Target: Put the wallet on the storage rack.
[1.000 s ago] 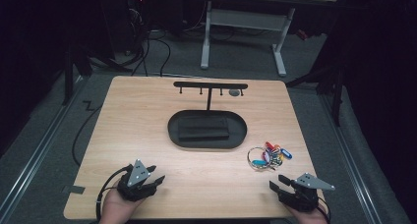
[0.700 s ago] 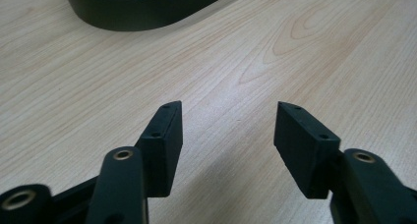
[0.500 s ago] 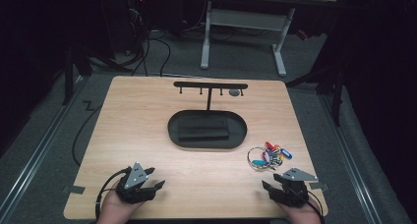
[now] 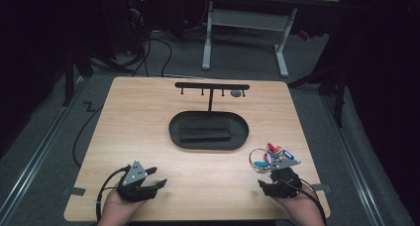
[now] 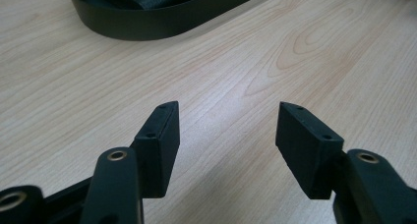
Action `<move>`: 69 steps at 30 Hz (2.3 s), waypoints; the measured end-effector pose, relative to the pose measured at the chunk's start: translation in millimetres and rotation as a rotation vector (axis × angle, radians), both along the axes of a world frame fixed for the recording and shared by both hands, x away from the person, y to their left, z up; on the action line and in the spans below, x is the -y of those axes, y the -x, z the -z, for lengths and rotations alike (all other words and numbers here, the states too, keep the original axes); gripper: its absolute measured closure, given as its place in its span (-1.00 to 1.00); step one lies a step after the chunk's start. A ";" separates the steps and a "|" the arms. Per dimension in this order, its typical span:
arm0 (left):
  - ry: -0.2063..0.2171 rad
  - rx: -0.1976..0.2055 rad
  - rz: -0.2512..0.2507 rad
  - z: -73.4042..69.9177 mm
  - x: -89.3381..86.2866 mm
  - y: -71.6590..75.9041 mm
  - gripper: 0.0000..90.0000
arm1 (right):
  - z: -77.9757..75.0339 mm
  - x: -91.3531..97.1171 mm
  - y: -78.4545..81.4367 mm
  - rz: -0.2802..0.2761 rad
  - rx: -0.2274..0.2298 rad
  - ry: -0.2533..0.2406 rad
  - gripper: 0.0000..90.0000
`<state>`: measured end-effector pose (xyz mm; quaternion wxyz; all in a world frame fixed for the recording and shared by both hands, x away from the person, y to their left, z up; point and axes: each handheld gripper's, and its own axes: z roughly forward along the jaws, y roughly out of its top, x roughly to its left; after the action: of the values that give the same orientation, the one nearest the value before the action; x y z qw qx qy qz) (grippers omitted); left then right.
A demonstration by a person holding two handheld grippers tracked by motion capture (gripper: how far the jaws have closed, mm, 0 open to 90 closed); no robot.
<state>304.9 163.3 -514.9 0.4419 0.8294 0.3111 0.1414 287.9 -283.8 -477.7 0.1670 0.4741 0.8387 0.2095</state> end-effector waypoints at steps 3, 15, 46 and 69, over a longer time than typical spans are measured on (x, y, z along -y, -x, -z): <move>-0.002 0.003 0.000 0.3 -0.3 0.4 -0.07 | -2.8 -4.5 -5.6 -0.023 -0.031 0.033 -0.10; -0.026 -0.007 0.038 -1.8 1.7 -0.6 -0.09 | -12.4 -22.4 -28.3 -0.104 -0.128 0.102 0.08; -0.049 0.007 -0.005 -0.7 -20.6 18.9 -0.08 | 10.4 -36.3 -100.6 -0.162 -0.368 0.183 0.44; -0.070 0.008 0.033 0.7 -11.4 16.4 -0.07 | -29.3 -37.3 -85.1 -0.245 -0.309 0.266 0.93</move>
<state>288.5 174.6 -515.5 0.4161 0.8489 0.2904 0.1482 373.0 -246.6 -448.4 0.0708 0.3690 0.9258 0.0408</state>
